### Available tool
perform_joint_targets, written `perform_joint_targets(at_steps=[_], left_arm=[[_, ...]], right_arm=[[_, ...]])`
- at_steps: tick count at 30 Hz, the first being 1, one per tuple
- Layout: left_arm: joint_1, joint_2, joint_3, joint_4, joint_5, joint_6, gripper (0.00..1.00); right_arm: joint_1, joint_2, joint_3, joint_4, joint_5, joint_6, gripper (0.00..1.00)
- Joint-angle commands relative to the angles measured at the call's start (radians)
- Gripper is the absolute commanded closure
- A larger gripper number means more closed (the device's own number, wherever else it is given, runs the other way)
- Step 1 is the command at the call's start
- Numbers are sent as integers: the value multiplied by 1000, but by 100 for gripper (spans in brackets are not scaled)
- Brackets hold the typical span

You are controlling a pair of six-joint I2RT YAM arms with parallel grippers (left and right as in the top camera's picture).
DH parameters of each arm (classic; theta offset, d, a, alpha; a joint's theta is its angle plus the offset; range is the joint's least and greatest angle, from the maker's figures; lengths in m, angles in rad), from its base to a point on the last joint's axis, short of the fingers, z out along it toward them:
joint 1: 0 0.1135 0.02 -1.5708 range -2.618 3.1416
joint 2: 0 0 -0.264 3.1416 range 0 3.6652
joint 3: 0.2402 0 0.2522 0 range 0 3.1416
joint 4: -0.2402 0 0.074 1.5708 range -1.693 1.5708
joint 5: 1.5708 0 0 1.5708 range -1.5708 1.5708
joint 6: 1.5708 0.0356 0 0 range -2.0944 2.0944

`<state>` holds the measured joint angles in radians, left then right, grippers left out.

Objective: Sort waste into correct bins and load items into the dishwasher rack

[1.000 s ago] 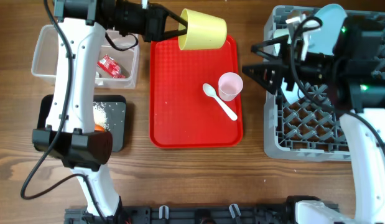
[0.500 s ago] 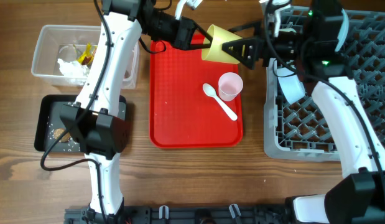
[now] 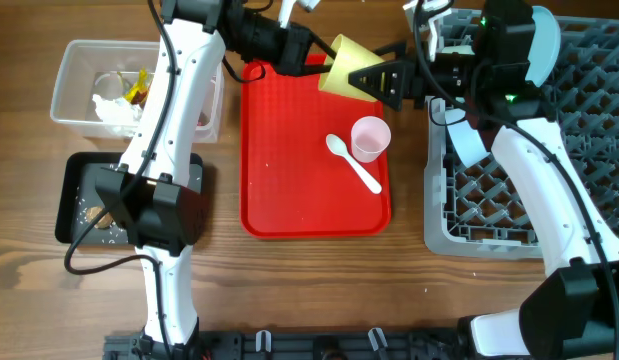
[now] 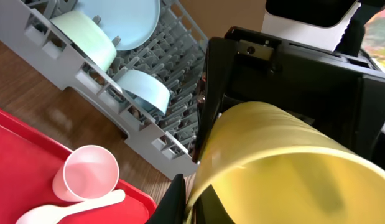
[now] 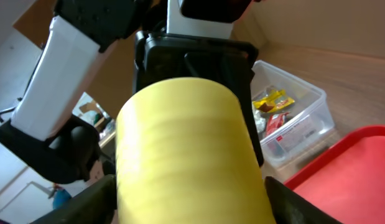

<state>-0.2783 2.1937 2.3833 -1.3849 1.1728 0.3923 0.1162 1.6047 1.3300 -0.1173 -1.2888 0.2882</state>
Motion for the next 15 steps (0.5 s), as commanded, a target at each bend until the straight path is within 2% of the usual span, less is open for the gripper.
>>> perform_joint_targets(at_steps=[1, 5, 9, 15], left_arm=[[-10, -4, 5, 17, 43, 10, 96], [-10, -4, 5, 76, 43, -65, 96], [-10, -4, 5, 135, 80, -95, 96], [-8, -4, 5, 172, 143, -120, 96]], right_arm=[[5, 26, 1, -3, 30, 3, 32], [5, 26, 1, -3, 30, 3, 36], [5, 26, 1, -16, 31, 1, 15], [5, 26, 1, -2, 34, 0, 13]])
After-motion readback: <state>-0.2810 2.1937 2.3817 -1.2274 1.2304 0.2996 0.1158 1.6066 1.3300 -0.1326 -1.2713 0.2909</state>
